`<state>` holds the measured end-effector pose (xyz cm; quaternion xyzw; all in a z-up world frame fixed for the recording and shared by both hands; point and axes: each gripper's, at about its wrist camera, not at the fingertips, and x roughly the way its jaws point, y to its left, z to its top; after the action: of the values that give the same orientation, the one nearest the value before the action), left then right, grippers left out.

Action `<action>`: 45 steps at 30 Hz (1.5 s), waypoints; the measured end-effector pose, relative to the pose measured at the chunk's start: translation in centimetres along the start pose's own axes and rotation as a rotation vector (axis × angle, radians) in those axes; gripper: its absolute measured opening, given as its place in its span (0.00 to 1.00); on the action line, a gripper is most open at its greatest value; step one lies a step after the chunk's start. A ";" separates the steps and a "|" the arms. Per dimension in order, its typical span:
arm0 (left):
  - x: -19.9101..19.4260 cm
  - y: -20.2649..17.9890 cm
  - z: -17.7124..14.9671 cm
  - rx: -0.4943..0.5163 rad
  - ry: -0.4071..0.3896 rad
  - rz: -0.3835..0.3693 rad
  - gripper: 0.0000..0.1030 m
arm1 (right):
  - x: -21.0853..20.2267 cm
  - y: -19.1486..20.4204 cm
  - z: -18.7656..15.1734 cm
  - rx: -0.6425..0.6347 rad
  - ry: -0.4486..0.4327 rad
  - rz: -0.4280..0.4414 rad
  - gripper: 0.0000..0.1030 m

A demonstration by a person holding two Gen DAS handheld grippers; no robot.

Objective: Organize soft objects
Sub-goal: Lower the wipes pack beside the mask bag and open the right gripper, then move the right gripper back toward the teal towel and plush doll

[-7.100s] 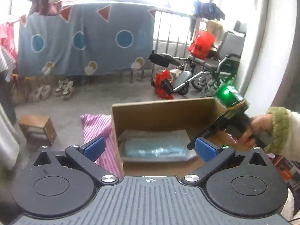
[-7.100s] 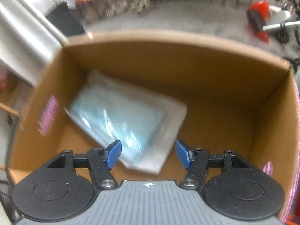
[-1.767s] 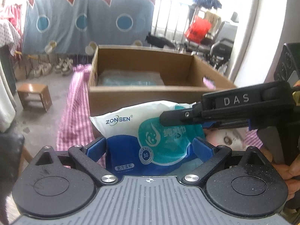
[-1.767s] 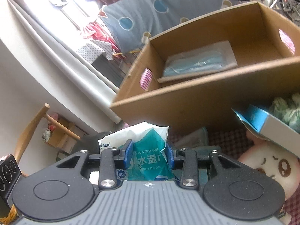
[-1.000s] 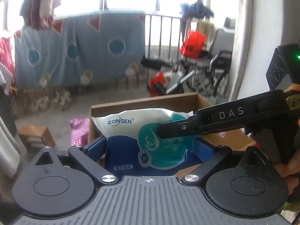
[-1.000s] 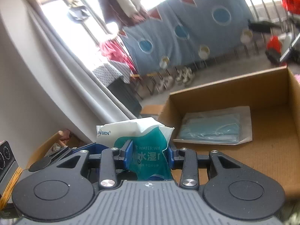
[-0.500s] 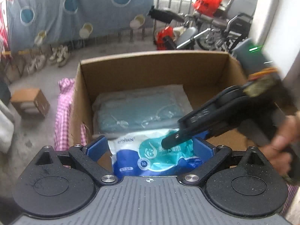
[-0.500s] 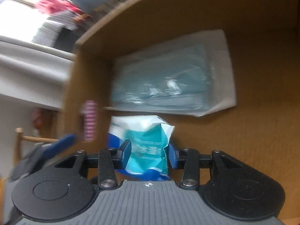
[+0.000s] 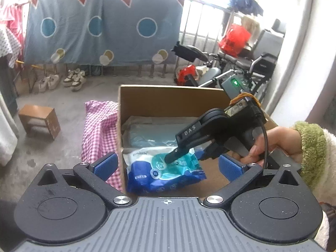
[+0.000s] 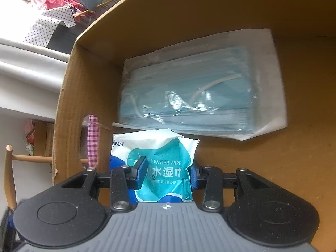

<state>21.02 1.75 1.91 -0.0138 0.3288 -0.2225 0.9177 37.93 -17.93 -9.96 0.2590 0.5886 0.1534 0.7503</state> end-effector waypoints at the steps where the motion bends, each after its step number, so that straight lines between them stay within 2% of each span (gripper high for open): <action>1: -0.2 0.0 -0.1 -0.004 -0.004 0.005 0.99 | 0.2 0.3 0.0 0.001 0.000 0.000 0.42; 10: -1.3 0.4 -1.7 -0.061 -0.012 -0.020 0.99 | -0.2 1.2 -0.5 0.054 -0.076 -0.020 0.40; 15: -2.7 1.2 -3.1 -0.082 -0.023 -0.018 0.99 | -0.3 1.1 -0.1 0.080 -0.080 -0.025 0.43; 18: -3.8 1.9 -3.5 -0.118 -0.030 -0.021 0.99 | -1.6 1.1 -0.3 0.086 -0.092 -0.037 0.44; 21: -5.1 2.7 -4.1 -0.154 -0.039 -0.035 0.99 | -4.8 1.3 -1.5 0.052 -0.169 -0.026 0.47; 24: -6.1 3.0 -4.9 -0.180 -0.039 -0.048 0.99 | -8.9 1.2 -3.7 0.013 -0.244 0.028 0.48; 28: -6.7 3.1 -6.6 -0.190 -0.015 -0.054 0.99 | -14.1 0.4 -8.4 -0.044 -0.332 0.091 0.48; 33: -7.0 1.9 -9.6 -0.156 0.035 -0.073 0.99 | -16.3 -0.4 -15.0 -0.122 -0.346 0.164 0.48; 36: -7.0 0.6 -11.4 -0.105 0.065 -0.082 0.99 | -15.7 0.3 -19.0 -0.211 -0.312 0.148 0.48; 39: -6.6 -1.0 -12.8 -0.050 0.096 -0.110 0.99 | -14.4 1.6 -22.6 -0.341 -0.279 0.080 0.48; 42: -5.9 -2.1 -13.9 -0.002 0.129 -0.122 0.98 | -12.5 3.2 -24.5 -0.493 -0.241 -0.022 0.48; 45: -5.4 -3.3 -14.8 0.054 0.150 -0.089 0.98 | -10.9 4.6 -25.3 -0.623 -0.208 -0.097 0.48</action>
<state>6.95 2.86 -5.87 0.0131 0.3898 -0.2720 0.8797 11.06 -14.69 -2.92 0.0032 0.4452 0.2627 0.8560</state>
